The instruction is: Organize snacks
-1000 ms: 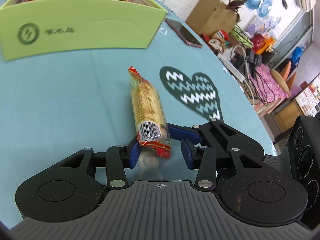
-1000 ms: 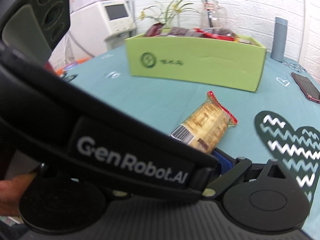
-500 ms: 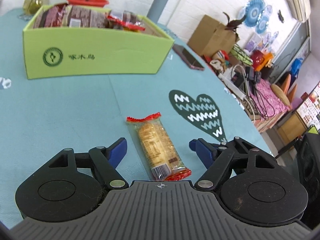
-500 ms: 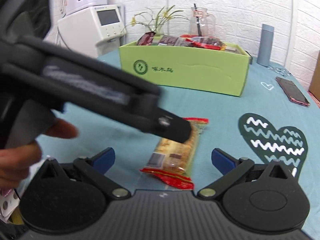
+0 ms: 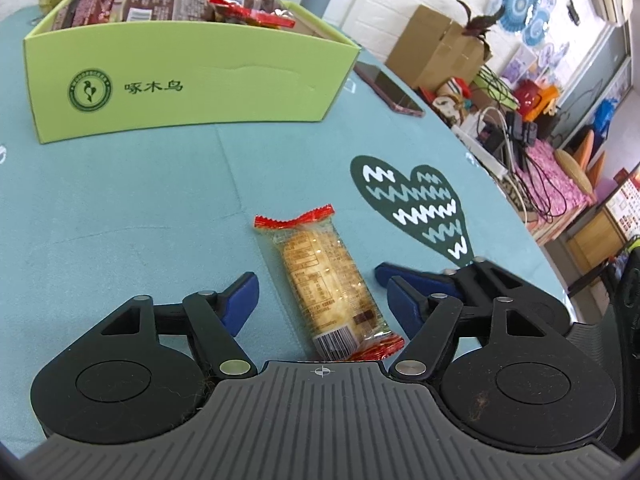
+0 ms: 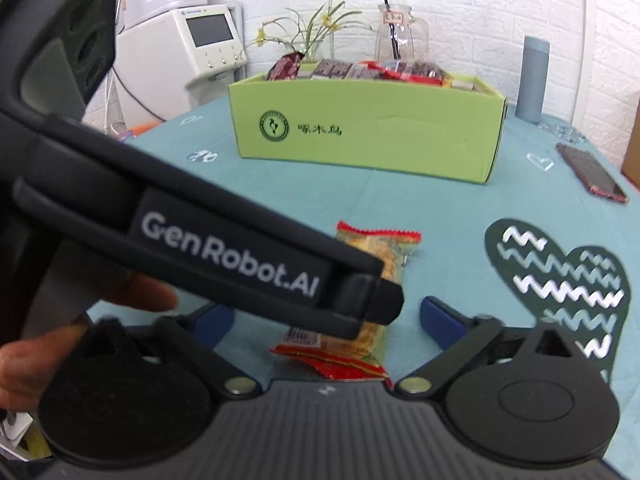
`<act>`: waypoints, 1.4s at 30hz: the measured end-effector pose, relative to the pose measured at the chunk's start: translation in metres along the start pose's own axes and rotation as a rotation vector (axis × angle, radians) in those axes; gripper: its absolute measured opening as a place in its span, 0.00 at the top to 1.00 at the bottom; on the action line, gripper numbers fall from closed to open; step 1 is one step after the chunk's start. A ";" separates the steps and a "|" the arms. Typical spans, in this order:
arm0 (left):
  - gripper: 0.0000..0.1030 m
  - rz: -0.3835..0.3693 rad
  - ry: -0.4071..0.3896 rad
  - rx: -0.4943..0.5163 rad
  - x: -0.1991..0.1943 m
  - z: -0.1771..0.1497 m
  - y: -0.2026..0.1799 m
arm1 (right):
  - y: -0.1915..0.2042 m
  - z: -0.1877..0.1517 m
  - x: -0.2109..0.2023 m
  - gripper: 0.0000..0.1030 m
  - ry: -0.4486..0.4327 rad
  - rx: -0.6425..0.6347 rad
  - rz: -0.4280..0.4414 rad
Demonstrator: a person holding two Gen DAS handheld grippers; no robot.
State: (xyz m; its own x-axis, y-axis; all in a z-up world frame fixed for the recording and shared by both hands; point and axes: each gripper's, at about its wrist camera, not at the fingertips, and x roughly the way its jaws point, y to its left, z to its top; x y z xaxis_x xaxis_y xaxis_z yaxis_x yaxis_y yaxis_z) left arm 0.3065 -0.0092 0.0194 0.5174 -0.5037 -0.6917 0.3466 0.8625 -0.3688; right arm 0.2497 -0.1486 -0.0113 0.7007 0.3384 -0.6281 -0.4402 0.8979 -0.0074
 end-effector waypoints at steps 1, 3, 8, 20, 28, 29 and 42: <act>0.69 -0.006 0.002 0.013 0.001 -0.001 -0.001 | 0.002 0.000 -0.001 0.31 -0.009 -0.014 -0.013; 0.80 -0.013 0.013 0.018 0.001 -0.002 -0.002 | -0.001 0.003 -0.004 0.37 -0.007 0.018 -0.007; 0.81 -0.022 -0.049 0.018 -0.019 0.010 -0.007 | -0.002 0.020 -0.019 0.37 -0.065 0.013 0.005; 0.81 0.065 -0.262 0.104 -0.016 0.180 -0.014 | -0.059 0.161 0.035 0.31 -0.243 -0.104 -0.032; 0.78 0.053 -0.157 0.026 0.074 0.237 0.036 | -0.124 0.183 0.114 0.18 -0.178 0.021 -0.001; 0.75 0.044 -0.168 0.032 0.074 0.236 0.038 | -0.128 0.180 0.114 0.10 -0.184 0.041 -0.001; 0.29 0.030 -0.327 0.072 -0.031 0.151 0.020 | -0.100 0.111 0.020 0.09 -0.206 0.137 0.007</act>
State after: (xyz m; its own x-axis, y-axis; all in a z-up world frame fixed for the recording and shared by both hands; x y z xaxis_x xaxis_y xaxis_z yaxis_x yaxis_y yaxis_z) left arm 0.4157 0.0165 0.1272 0.7477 -0.4775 -0.4615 0.3760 0.8772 -0.2985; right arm 0.3703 -0.2000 0.0632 0.8039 0.3826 -0.4555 -0.3754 0.9203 0.1105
